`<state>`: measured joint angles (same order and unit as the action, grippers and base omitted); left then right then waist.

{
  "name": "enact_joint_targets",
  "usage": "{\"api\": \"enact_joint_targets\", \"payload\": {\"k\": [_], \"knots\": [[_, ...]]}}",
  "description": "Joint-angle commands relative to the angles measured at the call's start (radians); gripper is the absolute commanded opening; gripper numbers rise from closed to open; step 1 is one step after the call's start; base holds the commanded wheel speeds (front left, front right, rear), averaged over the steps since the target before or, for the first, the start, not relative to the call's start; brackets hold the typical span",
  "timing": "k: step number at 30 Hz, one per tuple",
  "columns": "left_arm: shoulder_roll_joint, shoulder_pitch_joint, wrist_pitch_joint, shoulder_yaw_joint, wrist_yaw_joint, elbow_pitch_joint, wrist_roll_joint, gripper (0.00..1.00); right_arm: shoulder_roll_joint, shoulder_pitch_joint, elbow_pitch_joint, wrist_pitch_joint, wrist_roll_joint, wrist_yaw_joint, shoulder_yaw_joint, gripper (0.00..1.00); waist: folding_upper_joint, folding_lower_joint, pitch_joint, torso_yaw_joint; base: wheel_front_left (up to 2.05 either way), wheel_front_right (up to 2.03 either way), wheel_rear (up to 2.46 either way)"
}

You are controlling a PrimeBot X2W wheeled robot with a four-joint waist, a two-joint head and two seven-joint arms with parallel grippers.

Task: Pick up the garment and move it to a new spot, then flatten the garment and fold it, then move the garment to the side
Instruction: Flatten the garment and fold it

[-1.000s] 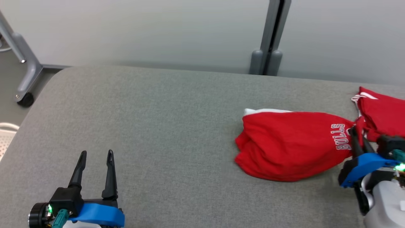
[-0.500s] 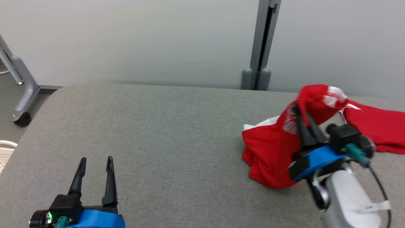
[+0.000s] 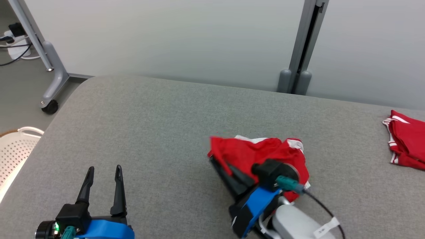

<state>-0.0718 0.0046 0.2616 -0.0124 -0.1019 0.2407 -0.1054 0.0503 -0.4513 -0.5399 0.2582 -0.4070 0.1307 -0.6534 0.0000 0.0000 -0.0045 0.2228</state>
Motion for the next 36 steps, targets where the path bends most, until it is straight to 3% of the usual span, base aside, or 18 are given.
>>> {"api": "enact_joint_targets", "payload": {"k": [1,3,4,7,11,19,25,36], "knots": [[0.001,-0.018,0.004,0.006,-0.002,0.003,-0.005,1.00,0.002,-0.021,-0.019,0.006,-0.035,0.000,-0.064,0.00,0.0000,0.0000,0.009,0.011,0.00,0.00,0.00],[0.002,-0.024,0.004,0.008,-0.003,0.010,-0.006,1.00,0.002,-0.036,-0.033,0.007,-0.067,0.000,-0.129,0.49,0.0000,0.0000,0.012,0.019,0.00,0.00,0.00],[0.003,-0.028,0.005,0.008,-0.004,0.013,-0.007,1.00,0.002,-0.039,-0.045,0.007,-0.079,0.000,-0.157,1.00,0.0000,0.0000,0.014,0.020,0.00,0.00,0.00],[0.005,-0.037,0.005,0.006,-0.005,0.019,-0.008,1.00,0.003,-0.054,-0.049,0.007,-0.098,0.000,-0.189,1.00,0.0000,0.0000,0.017,0.017,0.00,0.00,0.00],[0.006,-0.024,0.004,-0.001,-0.002,0.022,-0.005,1.00,0.002,-0.039,-0.052,0.007,-0.052,0.000,-0.149,1.00,0.0000,0.0000,0.007,-0.008,0.00,0.00,0.00],[0.003,0.017,0.004,-0.023,0.003,0.001,0.004,1.00,0.003,0.063,-0.004,0.007,0.131,0.000,0.128,1.00,0.0000,0.0000,-0.016,-0.072,0.00,0.00,0.00],[0.001,0.032,0.004,-0.027,0.002,-0.006,0.008,1.00,0.032,0.134,-0.003,0.007,0.211,0.000,0.256,1.00,0.0000,0.0000,-0.016,-0.093,0.00,0.00,0.00],[0.006,0.006,0.004,-0.015,-0.005,-0.007,0.013,1.00,0.016,0.102,-0.166,0.007,0.210,0.000,0.279,1.00,0.0000,0.0000,0.015,-0.062,0.00,0.00,0.00]]}}
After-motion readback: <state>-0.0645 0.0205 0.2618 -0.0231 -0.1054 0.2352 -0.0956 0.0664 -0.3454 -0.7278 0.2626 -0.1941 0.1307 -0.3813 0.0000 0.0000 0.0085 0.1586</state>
